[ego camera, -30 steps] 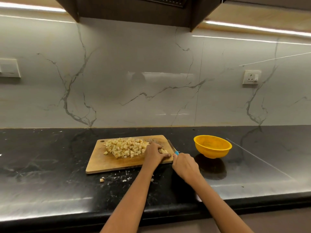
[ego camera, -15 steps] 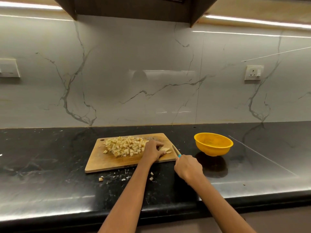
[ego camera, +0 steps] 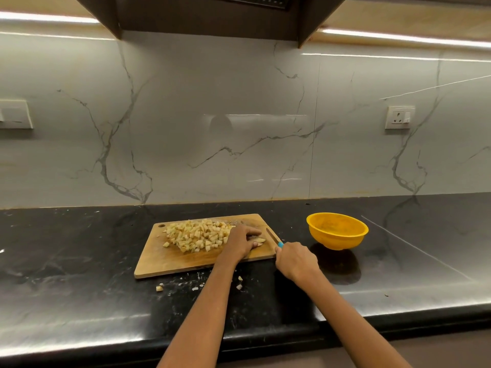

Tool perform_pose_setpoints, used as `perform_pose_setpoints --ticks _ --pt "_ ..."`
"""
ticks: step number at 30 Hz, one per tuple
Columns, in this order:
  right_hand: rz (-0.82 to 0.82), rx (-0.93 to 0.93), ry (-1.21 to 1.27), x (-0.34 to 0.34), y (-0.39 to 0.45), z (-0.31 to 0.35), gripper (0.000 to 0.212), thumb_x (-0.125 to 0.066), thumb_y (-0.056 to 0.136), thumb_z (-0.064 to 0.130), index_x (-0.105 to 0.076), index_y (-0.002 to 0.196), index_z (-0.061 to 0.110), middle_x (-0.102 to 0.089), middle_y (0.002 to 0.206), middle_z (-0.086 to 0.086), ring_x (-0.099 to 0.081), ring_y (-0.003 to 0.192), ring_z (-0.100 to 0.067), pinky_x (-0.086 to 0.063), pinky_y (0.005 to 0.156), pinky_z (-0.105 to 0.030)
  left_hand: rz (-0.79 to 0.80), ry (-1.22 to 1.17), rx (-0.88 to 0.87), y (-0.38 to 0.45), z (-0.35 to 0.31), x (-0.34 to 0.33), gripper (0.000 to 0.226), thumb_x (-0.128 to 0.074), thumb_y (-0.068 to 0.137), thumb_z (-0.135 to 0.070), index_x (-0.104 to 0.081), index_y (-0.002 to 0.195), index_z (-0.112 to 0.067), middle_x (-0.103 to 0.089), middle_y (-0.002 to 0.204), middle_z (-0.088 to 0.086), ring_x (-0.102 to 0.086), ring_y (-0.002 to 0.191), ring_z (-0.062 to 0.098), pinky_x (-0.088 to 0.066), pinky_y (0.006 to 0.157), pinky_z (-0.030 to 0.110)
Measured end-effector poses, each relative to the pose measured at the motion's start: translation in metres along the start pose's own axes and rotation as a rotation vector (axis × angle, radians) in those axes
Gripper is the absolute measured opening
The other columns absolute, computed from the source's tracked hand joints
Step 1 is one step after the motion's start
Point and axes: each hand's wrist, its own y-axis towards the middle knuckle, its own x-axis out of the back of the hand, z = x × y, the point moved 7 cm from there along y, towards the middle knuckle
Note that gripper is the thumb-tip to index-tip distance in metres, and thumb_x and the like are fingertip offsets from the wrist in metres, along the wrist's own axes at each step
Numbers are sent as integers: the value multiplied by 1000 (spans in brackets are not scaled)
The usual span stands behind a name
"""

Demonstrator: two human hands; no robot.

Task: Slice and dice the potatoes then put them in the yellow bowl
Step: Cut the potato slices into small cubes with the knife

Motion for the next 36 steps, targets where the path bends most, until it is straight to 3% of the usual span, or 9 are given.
perform_pose_setpoints --ticks 3,9,19,26,36 --pt "26 2 -4 -1 5 0 35 -41 101 31 -61 116 7 -62 98 -4 -60 83 -15 -46 65 -25 -61 31 4 0 1 1 40 -60 87 -3 -58 126 -14 -52 136 6 -48 125 19 -34 104 26" --pt "2 71 -145 -6 -3 13 34 -39 100 28 -60 116 6 -65 109 -7 -65 97 -21 -50 75 -29 -127 93 40 -2 6 -2 44 -66 84 -8 -56 127 -8 -54 134 9 -47 127 20 -34 106 27" --pt "-33 59 -99 -4 -12 17 32 -40 101 26 -59 117 6 -64 114 -8 -63 103 -23 -50 82 -31 -140 82 76 -10 7 -9 19 -60 89 -10 -68 104 -4 -67 102 11 -61 98 21 -45 84 29" --pt "-23 -1 6 -4 -9 11 34 -42 100 30 -60 115 6 -65 110 -7 -64 98 -20 -52 81 -30 -143 85 75 -9 10 -4 37 -62 88 -14 -58 124 -6 -59 126 11 -52 119 21 -39 102 29" --pt "-20 37 29 -4 -10 13 40 -38 101 37 -61 113 6 -65 107 -7 -64 96 -20 -51 79 -30 -146 51 41 -10 6 -1 30 -60 90 -17 -64 118 -9 -64 120 8 -58 112 17 -42 97 26"
